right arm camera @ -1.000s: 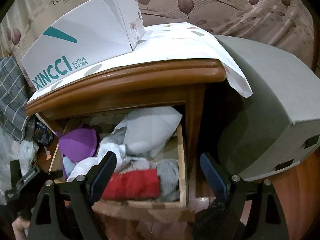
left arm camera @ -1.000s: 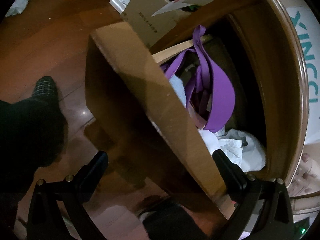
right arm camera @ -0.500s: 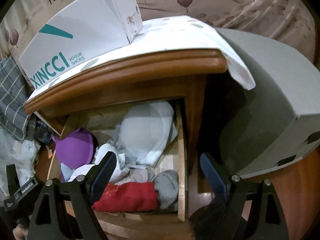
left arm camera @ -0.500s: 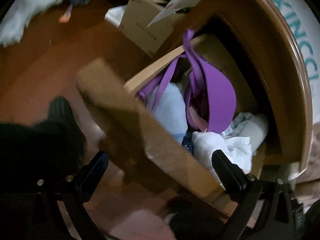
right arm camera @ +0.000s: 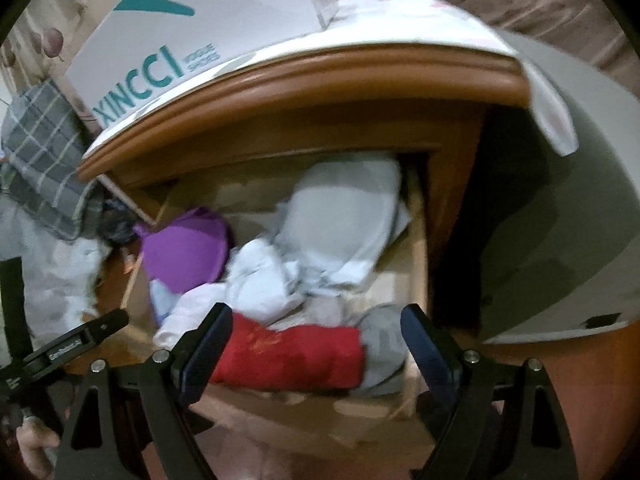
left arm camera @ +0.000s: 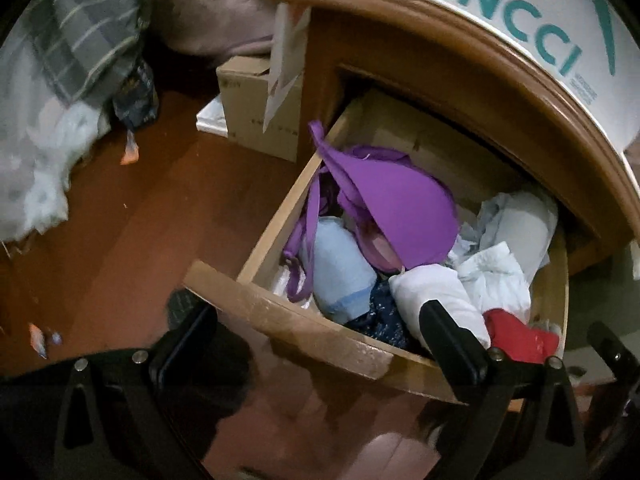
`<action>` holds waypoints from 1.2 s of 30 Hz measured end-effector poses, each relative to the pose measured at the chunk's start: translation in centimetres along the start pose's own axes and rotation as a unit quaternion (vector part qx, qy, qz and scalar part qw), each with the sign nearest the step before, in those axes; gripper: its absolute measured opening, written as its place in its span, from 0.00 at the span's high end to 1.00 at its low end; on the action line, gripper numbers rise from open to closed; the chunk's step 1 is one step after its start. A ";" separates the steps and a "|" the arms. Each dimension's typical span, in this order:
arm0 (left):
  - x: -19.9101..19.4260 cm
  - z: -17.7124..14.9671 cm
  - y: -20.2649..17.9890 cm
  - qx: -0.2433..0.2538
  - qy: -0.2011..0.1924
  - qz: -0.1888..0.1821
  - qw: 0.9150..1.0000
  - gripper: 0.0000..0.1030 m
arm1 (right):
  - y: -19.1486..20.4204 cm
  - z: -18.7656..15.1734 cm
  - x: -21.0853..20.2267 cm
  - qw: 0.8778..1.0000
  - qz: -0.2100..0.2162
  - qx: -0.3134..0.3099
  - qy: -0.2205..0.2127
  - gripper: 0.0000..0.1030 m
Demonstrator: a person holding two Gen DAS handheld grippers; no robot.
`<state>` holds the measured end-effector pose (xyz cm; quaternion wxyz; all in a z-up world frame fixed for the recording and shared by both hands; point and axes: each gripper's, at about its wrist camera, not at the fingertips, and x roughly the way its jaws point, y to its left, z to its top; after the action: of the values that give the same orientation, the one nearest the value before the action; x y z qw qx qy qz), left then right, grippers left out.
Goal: Take underwear out of drawer
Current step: 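Reach the right tool into the drawer toward the red knit garment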
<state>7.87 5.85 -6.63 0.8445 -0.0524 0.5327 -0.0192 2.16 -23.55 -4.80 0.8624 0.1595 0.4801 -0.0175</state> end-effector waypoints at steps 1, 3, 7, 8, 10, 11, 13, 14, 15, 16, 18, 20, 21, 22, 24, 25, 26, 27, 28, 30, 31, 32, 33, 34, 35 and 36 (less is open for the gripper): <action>-0.2 0.3 0.0 0.002 0.006 -0.004 1.000 0.03 | 0.0 0.0 0.1 1.000 0.010 0.007 0.008 0.15; -0.8 0.9 0.2 -0.001 0.009 -0.014 1.000 0.03 | -0.1 0.3 0.2 0.999 0.025 0.025 0.029 0.15; -2.6 1.5 -0.3 0.034 -0.019 -0.004 0.999 0.03 | 0.4 1.2 0.7 0.998 -0.013 0.023 0.064 0.15; -2.9 1.8 -0.6 0.049 -0.018 -0.009 0.999 0.03 | 0.9 1.5 0.8 0.997 -0.015 0.011 0.073 0.15; -3.1 2.2 -1.1 0.064 -0.021 -0.021 0.997 0.03 | 1.9 2.0 1.2 0.995 -0.019 -0.008 0.100 0.15; -3.1 2.6 -1.3 0.070 -0.026 -0.024 0.997 0.03 | 2.2 2.2 1.5 0.994 -0.019 -0.012 0.109 0.15; -2.9 3.4 -1.7 0.080 -0.026 -0.030 0.996 0.03 | 2.8 2.4 2.2 0.990 -0.020 -0.013 0.136 0.15; -2.8 3.7 -1.7 0.081 -0.026 -0.038 0.996 0.03 | 3.1 2.5 2.7 0.988 -0.018 -0.012 0.154 0.15; -2.6 3.9 -1.7 0.081 -0.025 -0.045 0.995 0.03 | 3.2 2.5 2.9 0.987 -0.015 -0.011 0.161 0.15; -2.4 4.3 -1.7 0.081 -0.024 -0.049 0.995 0.03 | 3.5 2.6 3.3 0.985 -0.017 -0.008 0.172 0.15; -1.7 4.9 -1.7 0.083 -0.024 -0.052 0.995 0.03 | 3.6 2.6 3.7 0.981 -0.029 -0.003 0.191 0.15; -1.3 5.3 -1.5 0.084 -0.035 -0.049 0.995 0.03 | 3.9 2.7 4.1 0.978 -0.040 0.004 0.203 0.15; -1.2 5.3 -1.4 0.085 -0.038 -0.051 0.994 0.03 | 4.0 2.7 4.4 0.976 -0.047 0.006 0.213 0.15; -1.0 5.3 -1.1 0.078 -0.039 -0.060 0.994 0.03 | 4.2 2.6 4.8 0.974 -0.052 0.009 0.222 0.15; -0.5 5.4 -0.6 0.059 -0.028 -0.077 0.995 0.03 | 4.3 2.5 5.3 0.970 -0.054 0.020 0.235 0.15; -0.2 5.4 -0.3 0.050 -0.021 -0.090 0.994 0.03 | 4.4 2.4 5.6 0.970 -0.052 0.023 0.238 0.15; 0.1 5.4 -0.2 0.043 -0.012 -0.097 0.994 0.03 | 4.7 2.3 6.0 0.968 -0.048 0.026 0.244 0.15; 0.3 5.4 -0.1 0.039 -0.005 -0.101 0.994 0.03 | 5.1 2.2 6.5 0.967 -0.051 0.024 0.247 0.15; 0.4 5.3 -0.1 0.038 -0.002 -0.104 0.994 0.03 | 5.3 2.0 6.8 0.967 -0.057 0.017 0.247 0.15; 0.5 5.3 -0.1 0.034 0.003 -0.111 0.993 0.03 | 5.9 1.8 7.8 0.966 -0.068 0.000 0.249 0.15; 0.3 5.3 -0.1 0.036 0.000 -0.112 0.993 0.03 | 6.1 1.6 8.3 0.965 -0.072 -0.006 0.254 0.15; 0.2 5.4 -0.2 0.038 -0.003 -0.112 0.993 0.02 | 6.2 1.4 9.2 0.962 -0.083 -0.016 0.259 0.15; 0.1 5.4 -0.3 0.041 -0.004 -0.111 0.993 0.02 | 6.2 1.2 9.6 0.961 -0.089 -0.022 0.260 0.15; 0.2 5.3 -0.3 0.041 -0.003 -0.112 0.993 0.02 | 6.2 1.2 9.9 0.961 -0.091 -0.027 0.261 0.15; 0.2 5.3 -0.3 0.039 0.000 -0.117 0.992 0.02 | 6.1 1.1 10.4 0.960 -0.088 -0.026 0.264 0.15; 0.3 5.3 -0.3 0.038 0.003 -0.121 0.992 0.02 | 6.0 1.1 10.6 0.959 -0.089 -0.025 0.266 0.15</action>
<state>12.79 5.94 -4.57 0.8357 -0.0841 0.5239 -0.1418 9.91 -16.92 -11.59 0.7021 0.0933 0.7049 -0.0394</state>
